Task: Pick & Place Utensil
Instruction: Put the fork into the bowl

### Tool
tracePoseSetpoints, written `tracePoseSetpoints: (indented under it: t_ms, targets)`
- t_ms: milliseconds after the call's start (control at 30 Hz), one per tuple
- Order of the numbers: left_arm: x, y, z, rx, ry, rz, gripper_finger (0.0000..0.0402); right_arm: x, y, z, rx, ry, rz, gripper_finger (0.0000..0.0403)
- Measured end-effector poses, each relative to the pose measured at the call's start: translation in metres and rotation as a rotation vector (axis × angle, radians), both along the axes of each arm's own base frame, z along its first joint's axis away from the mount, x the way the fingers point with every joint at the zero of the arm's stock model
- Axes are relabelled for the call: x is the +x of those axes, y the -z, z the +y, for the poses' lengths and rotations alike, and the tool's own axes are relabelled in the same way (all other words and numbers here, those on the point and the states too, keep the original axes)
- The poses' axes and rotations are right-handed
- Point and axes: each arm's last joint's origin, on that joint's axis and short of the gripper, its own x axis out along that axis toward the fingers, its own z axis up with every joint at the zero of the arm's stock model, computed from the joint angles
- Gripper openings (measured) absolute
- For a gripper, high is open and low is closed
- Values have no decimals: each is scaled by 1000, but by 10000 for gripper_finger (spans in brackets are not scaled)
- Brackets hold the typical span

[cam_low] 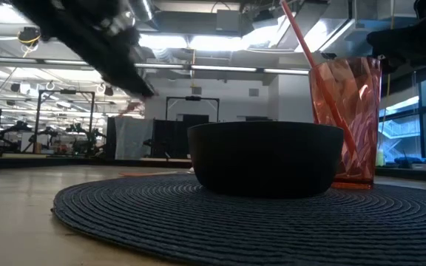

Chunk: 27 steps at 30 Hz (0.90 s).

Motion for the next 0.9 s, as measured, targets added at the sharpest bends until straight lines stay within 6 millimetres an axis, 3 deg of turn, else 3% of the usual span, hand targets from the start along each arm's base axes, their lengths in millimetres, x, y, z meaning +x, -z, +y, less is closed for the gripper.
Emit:
tracePoseSetpoints:
  t_ms: [200,333,633,900]
  targets:
    - [-45,0,-21,10,128,-409,36,0,0,0,-3,1,-1,12]
    - [-61,8,-29,42,156,-518,36,0,0,0,0,0,-2,12]
    - [-73,42,-47,83,305,-699,36,0,0,0,-4,1,-3,12]
    - [-72,43,-52,76,319,-685,36,0,0,0,-4,1,-4,12]
